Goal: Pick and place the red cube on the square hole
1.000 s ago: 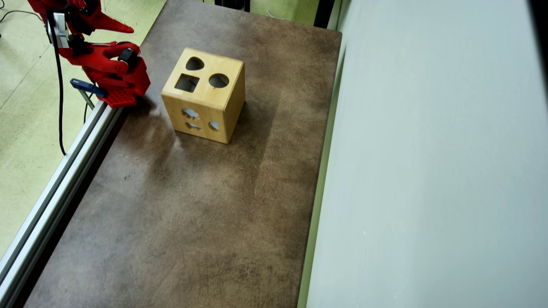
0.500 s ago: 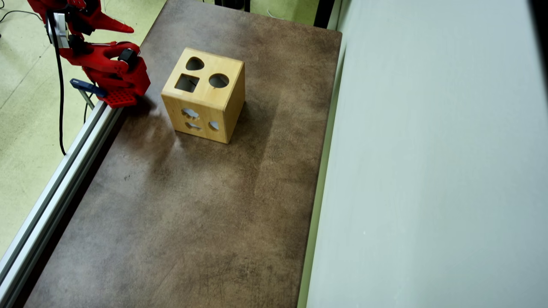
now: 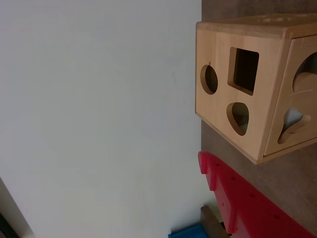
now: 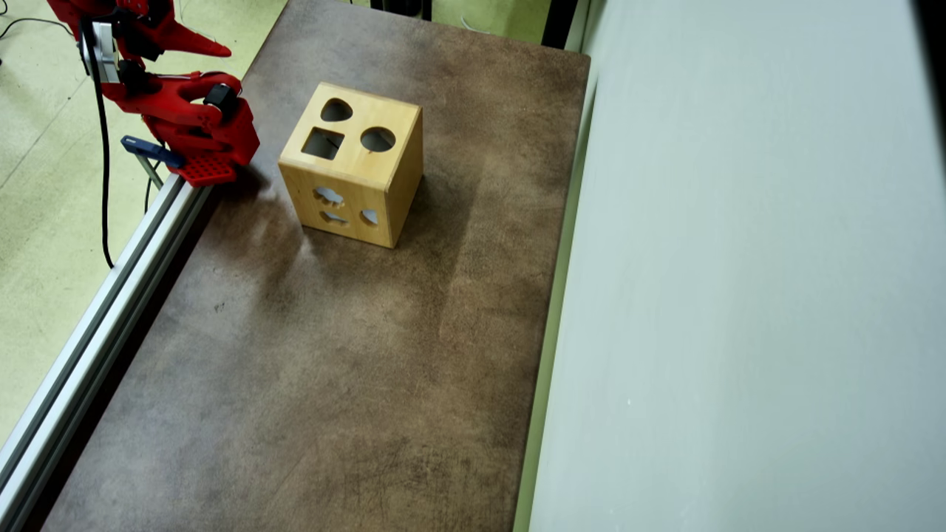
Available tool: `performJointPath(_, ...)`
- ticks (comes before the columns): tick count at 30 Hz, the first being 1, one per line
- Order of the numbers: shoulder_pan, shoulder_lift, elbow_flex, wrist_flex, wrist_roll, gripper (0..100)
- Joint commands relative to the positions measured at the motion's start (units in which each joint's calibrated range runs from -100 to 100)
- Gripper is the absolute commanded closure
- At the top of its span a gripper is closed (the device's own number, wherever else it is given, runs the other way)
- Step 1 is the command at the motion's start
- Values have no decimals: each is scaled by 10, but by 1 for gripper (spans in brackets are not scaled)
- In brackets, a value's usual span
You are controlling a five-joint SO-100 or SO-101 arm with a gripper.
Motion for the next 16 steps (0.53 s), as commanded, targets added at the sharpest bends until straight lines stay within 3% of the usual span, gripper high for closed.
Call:
performJointPath(1,-3,1,-8,0,2,72)
performJointPath(7,-3,1,-8,0,1,99)
performJointPath(16,-3,1,-8,0,0,97)
